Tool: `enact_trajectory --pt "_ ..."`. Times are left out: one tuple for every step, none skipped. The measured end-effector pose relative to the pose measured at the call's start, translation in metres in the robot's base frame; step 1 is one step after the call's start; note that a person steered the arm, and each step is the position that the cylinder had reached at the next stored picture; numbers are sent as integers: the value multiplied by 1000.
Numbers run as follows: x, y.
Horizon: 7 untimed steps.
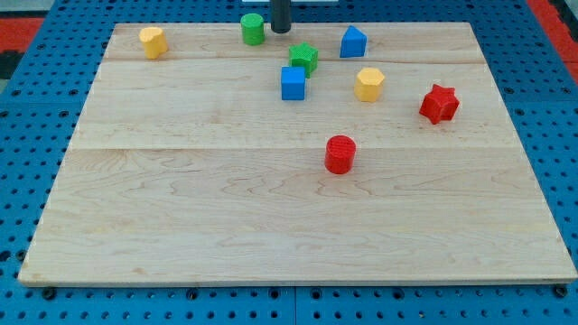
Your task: Move the green circle to the left side of the blue cube
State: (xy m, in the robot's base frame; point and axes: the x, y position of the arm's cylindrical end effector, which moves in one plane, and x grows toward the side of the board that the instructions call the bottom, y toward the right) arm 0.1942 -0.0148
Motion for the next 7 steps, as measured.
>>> enact_trajectory --pt "-2 -47" --pt "4 -85" --pt "-3 -99" --pt "3 -149" --pt "17 -175" --pt "54 -143" --pt "64 -99"
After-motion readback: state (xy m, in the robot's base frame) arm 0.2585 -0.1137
